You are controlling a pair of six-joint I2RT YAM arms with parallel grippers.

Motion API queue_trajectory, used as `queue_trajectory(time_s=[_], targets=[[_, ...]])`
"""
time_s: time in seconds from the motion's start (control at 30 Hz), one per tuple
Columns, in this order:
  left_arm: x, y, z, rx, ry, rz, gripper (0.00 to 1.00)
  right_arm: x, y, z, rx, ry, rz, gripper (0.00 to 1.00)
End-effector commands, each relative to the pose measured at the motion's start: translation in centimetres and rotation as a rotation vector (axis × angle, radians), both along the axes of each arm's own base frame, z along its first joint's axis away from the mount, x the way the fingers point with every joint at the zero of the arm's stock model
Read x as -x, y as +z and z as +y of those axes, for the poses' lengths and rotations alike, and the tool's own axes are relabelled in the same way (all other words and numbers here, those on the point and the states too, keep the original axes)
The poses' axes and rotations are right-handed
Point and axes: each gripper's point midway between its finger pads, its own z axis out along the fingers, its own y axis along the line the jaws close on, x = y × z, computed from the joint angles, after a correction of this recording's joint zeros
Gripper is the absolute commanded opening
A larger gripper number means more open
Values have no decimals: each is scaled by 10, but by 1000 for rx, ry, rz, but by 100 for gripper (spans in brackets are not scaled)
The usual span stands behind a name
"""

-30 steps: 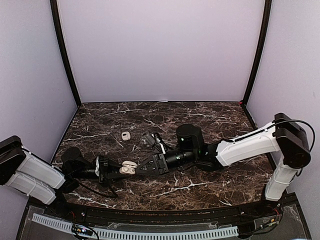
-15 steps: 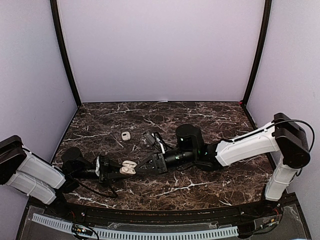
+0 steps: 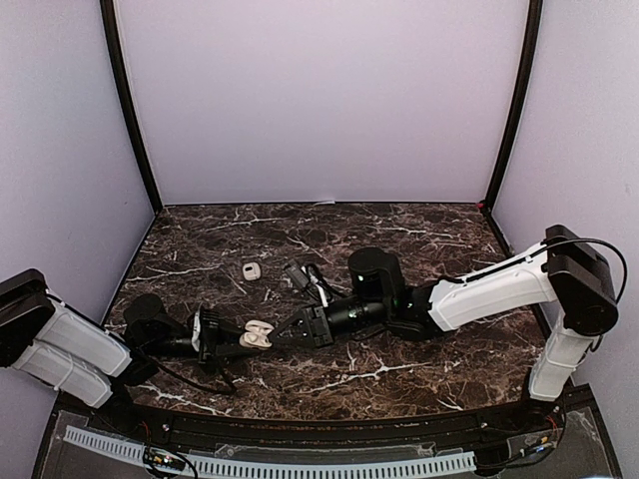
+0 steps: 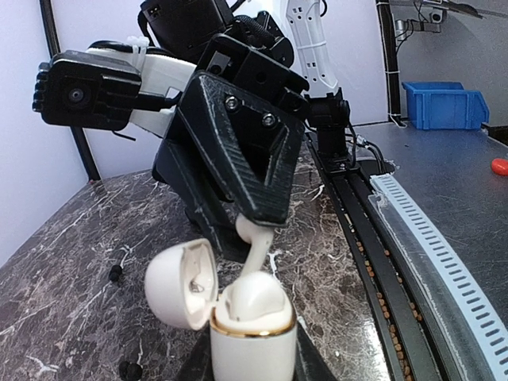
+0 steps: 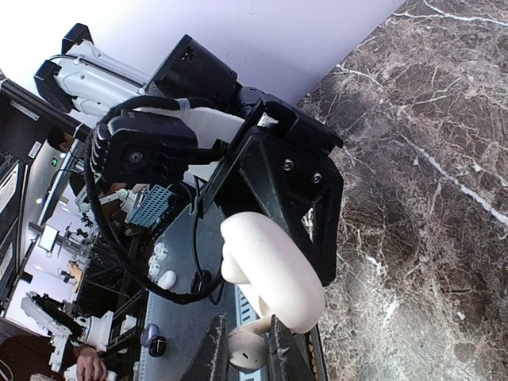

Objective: Insert the wireless bluetooth earbuds into the charging case
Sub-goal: Insert the right earbud into the right side groove of the charging case.

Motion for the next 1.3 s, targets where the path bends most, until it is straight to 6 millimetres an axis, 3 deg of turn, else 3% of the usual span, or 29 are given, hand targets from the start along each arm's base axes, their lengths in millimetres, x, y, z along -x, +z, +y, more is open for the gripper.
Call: queue_trajectory(time_s=[0.0, 0.5, 0.9, 1.27], targets=[[2, 16, -3, 47, -22, -33, 8, -13, -1, 4, 10, -48, -32, 8], [-1, 16, -3, 46, -12, -17, 8, -27, -15, -2, 97, -134, -56, 13], [-1, 15, -4, 43, -14, -12, 8, -30, -14, -5, 108, -160, -60, 20], [-4, 13, -5, 35, -6, 4, 8, -27, -12, -3, 93, -140, -48, 10]])
